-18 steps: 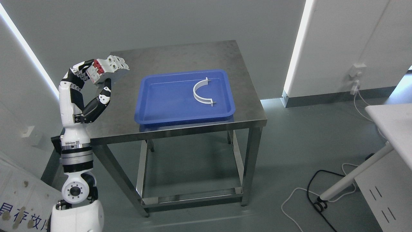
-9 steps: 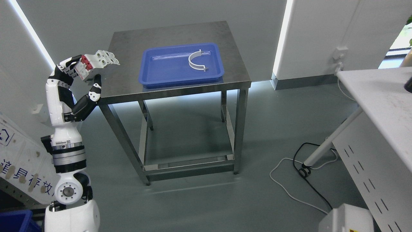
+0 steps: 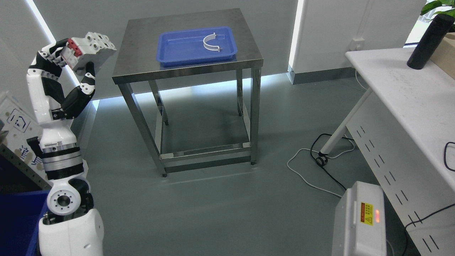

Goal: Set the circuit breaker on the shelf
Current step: 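Hold the breaker raised in the left hand while turning toward the bin shelf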

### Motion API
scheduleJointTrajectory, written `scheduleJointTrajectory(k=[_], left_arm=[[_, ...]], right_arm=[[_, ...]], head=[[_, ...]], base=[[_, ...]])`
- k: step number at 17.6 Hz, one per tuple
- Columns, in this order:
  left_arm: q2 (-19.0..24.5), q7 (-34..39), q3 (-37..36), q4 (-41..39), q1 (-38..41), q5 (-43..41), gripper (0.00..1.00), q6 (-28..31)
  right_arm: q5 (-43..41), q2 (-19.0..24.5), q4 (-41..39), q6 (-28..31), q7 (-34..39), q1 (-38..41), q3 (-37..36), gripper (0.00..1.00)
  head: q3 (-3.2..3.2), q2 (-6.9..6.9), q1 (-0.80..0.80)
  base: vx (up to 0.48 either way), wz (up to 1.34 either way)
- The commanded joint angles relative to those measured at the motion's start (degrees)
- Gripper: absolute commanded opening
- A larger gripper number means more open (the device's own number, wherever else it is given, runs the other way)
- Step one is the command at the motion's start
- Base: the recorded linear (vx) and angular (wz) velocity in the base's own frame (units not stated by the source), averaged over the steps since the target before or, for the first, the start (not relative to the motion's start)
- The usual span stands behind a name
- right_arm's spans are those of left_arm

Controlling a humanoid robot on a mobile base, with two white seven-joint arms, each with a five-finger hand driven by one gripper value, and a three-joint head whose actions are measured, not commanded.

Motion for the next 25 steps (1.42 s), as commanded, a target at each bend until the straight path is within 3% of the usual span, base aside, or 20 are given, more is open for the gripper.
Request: scheduleJointTrajectory(k=[1,6,11,16,20,23,25], left_arm=[[1.00,-0.13,2.55,-2.21,-1.52,0.02,0.11,0.27],[1.00,-1.79,2.47,-3.96,-2.66,0.02,0.11,0.97],[1.57,-2.93,2.55,-4.41,-6.09,0.02,0.11,7.28],[5.18,-5.05,2.64,-4.41,-5.22,0.02,0.11,10.98],[5.27,-9.95,2.55,-4.32,-1.19,0.02,0.11,13.01],[5.62,-13.31,2.64,-4.41,0.23,-0.07,0.11,19.58],[7.46,-13.31,2.03,-4.32,-2.91,-0.07,0.12,27.92]], right_arm=[[0.00,-1.00,0.00,-0.04,-0.03,0.06,0.00,1.00],[0.00,-1.00,0.00,-0.04,-0.03,-0.03,0.00,1.00],[0.00,-1.00,0.00,-0.04,-0.03,-0.03,0.00,1.00],[0.00,-1.00,0.00,-0.04,-0.03,-0.03,0.00,1.00],[0.00,-1.00,0.00,-0.04,-0.03,-0.03,0.00,1.00],[0.00,-1.00,0.00,-0.04,-0.03,-0.03,0.00,1.00],[0.00,-1.00,0.00,-0.04,-0.03,-0.03,0.00,1.00]], head=[[0.00,0.00,0.00],[0.00,0.00,0.00],[0.00,0.00,0.00],[0.00,0.00,0.00],[0.00,0.00,0.00],[0.00,0.00,0.00],[0.00,0.00,0.00]], base=[[-0.318,0.05],[-0.332,0.29],[-0.222,0.52],[-0.149,0.91],[-0.088,1.11],[-0.028,1.04],[0.006,1.00]])
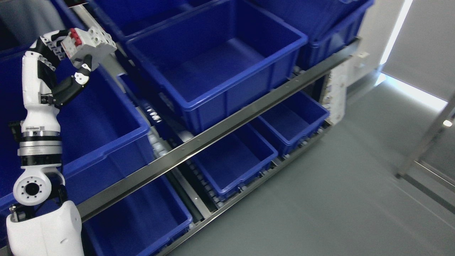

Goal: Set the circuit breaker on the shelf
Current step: 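Hold the breaker raised in the left hand while turning toward the bin shelf, then lower the left hand with the breaker into the upper blue bin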

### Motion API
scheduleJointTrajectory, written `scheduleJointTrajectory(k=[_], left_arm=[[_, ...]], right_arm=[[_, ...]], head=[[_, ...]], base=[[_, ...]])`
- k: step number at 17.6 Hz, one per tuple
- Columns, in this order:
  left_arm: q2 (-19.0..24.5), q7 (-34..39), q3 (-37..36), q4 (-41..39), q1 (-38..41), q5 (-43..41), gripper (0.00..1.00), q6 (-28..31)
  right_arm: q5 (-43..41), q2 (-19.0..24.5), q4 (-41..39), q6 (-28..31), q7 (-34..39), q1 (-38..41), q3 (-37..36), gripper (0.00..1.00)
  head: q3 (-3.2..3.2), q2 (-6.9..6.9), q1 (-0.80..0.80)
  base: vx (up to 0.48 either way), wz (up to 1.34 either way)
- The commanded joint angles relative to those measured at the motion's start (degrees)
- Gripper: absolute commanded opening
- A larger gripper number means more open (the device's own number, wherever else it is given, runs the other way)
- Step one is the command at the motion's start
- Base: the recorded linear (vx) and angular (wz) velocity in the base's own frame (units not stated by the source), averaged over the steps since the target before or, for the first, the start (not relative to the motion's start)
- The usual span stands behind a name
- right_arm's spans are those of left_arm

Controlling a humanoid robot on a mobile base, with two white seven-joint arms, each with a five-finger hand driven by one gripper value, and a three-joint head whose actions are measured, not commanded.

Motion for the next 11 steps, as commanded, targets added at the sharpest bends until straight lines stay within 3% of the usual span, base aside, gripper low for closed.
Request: scheduleJointTrajectory(k=[1,3,6,11], left_arm=[[3.32,-1.25,-1.05,-0.23,-3.60,-0.08,0.12,11.88],[3.41,-3.43,-6.47,3.53,-6.34,-0.08,0.12,15.95],[4.63,-11.34,-11.60,9.60,-9.76,-1.21,0.13,16.05],[6.31,-12.32,-18.37,30.85,-18.81,-9.03,0.14,15.00]], right_arm=[[0.00,-1.00,0.00,-0.04,0.05,-0.02,0.00,1.00],[0.00,-1.00,0.00,-0.04,0.05,-0.02,0.00,1.00],[0.00,-1.00,0.00,-0.04,0.05,0.06,0.00,1.00],[0.00,-1.00,0.00,-0.04,0.05,-0.02,0.00,1.00]], head=[[0.00,0.00,0.00],[0.00,0.00,0.00],[0.00,0.00,0.00],[0.00,0.00,0.00]], base=[[0.014,0.85],[0.027,0.87],[0.055,0.65],[0.058,0.45]])
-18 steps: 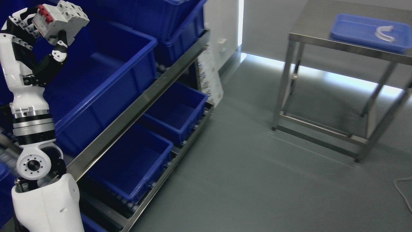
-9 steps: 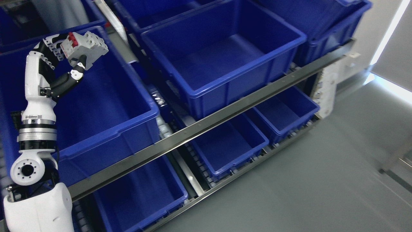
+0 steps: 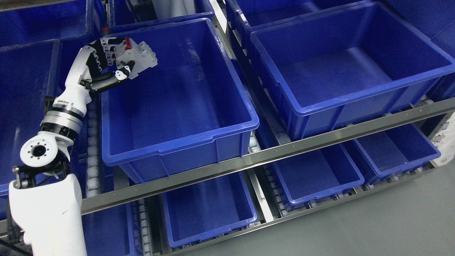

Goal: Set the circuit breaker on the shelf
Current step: 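Lower the left hand with the breaker into the upper blue bin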

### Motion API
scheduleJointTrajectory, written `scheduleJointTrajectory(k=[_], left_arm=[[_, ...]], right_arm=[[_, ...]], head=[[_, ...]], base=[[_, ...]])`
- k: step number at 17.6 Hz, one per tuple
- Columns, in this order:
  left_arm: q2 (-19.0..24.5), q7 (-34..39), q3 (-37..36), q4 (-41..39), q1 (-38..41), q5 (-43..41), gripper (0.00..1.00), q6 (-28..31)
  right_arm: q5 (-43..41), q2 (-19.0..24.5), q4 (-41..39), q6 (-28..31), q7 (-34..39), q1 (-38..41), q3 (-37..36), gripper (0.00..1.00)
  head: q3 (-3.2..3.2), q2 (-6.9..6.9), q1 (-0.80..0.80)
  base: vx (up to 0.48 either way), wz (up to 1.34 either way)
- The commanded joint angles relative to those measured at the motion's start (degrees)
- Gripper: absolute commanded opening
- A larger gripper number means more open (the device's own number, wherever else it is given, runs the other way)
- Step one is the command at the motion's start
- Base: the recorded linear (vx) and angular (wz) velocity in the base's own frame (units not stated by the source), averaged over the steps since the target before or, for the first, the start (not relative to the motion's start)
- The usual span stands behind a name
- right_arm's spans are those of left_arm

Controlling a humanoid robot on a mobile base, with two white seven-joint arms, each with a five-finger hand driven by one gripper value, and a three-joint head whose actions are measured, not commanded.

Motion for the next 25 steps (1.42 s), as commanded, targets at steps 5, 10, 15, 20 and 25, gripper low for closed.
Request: scheduleJointTrajectory(k=[5,10,15,20,25], left_arm=[[2.74,-0.37,-12.13,46.79,-22.23,-9.86,0.15,-5.41],[-0.94,-0.20,-15.29,59.75,-26.04,-11.18,0.16,-5.42],[-1.83,2.53,-21.18,64.15,-26.39,-12.33,0.19,-5.42],[-1.31,3.05,-23.20,64.15,-26.82,-12.33,0.39,-5.33],[-0.78,3.14,-24.08,64.15,-27.97,-12.33,0.52,-5.24]], right_arm=[[0.00,-1.00,0.00,-0.21,0.14,-0.02,0.00,1.00],[0.00,-1.00,0.00,-0.21,0.14,-0.02,0.00,1.00],[0.00,-1.00,0.00,-0.21,0.14,-0.02,0.00,1.00],[0.00,-1.00,0.00,-0.21,0.14,0.07,0.00,1.00],[0.00,-1.00,0.00,-0.21,0.14,-0.02,0.00,1.00]], head=[[0.00,0.00,0.00],[0.00,0.00,0.00],[0.00,0.00,0.00],[0.00,-0.01,0.00],[0.00,-0.01,0.00]], base=[[0.026,0.15],[-0.004,-0.06],[0.000,-0.04],[0.005,0.00],[0.003,0.00]])
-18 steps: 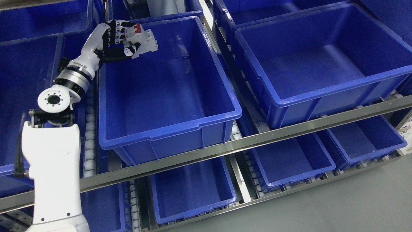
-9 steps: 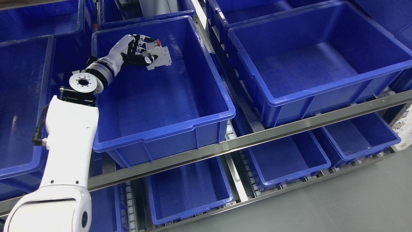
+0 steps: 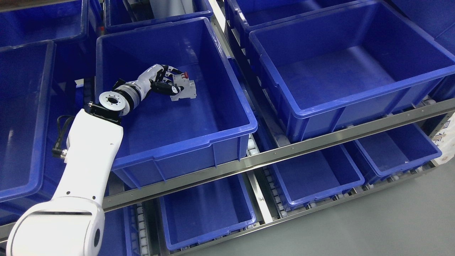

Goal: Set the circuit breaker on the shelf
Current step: 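Open the left hand to release the breaker onto the bin floor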

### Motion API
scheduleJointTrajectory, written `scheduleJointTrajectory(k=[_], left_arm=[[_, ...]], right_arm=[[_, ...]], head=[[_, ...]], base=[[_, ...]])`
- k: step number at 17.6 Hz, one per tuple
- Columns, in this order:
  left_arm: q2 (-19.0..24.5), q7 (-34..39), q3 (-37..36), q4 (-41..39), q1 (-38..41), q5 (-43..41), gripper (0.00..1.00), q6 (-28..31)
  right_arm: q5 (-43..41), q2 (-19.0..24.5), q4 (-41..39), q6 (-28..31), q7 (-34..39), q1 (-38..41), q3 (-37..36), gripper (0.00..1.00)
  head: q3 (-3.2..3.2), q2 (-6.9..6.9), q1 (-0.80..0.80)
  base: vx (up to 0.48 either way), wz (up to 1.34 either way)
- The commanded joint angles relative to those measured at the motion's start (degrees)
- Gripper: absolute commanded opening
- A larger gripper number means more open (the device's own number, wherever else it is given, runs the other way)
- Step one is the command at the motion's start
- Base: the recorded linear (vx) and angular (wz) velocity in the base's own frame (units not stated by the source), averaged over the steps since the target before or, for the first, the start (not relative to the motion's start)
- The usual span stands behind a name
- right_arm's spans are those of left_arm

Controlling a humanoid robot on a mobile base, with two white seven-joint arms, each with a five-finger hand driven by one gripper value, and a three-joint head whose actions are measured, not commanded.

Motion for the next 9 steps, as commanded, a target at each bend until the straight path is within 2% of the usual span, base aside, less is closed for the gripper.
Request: scheduleJointTrajectory(k=[1,3,8,9], left_arm=[[0.10,0.05,-4.83,7.55,-1.60,-0.19,0.54,0.45],[0.37,0.05,-4.83,7.55,-1.96,-0.19,0.63,0.45],[2.47,-0.03,-3.69,6.32,-7.39,0.34,0.99,0.53],[3.61,-0.03,-1.95,4.05,-8.97,0.51,0.99,0.71]], right_arm=[[0.00,-1.00,0.00,-0.01,0.00,-0.02,0.00,1.00],[0.00,-1.00,0.00,-0.01,0.00,0.06,0.00,1.00],[0.00,-1.00,0.00,-0.01,0.00,0.06,0.00,1.00],[0.00,-1.00,0.00,-0.01,0.00,-0.02,0.00,1.00]], head=[[0.00,0.00,0.00],[0.00,0.00,0.00],[0.00,0.00,0.00],[0.00,0.00,0.00]], base=[[0.014,-0.02],[0.017,-0.04],[0.016,-0.01],[0.007,0.05]])
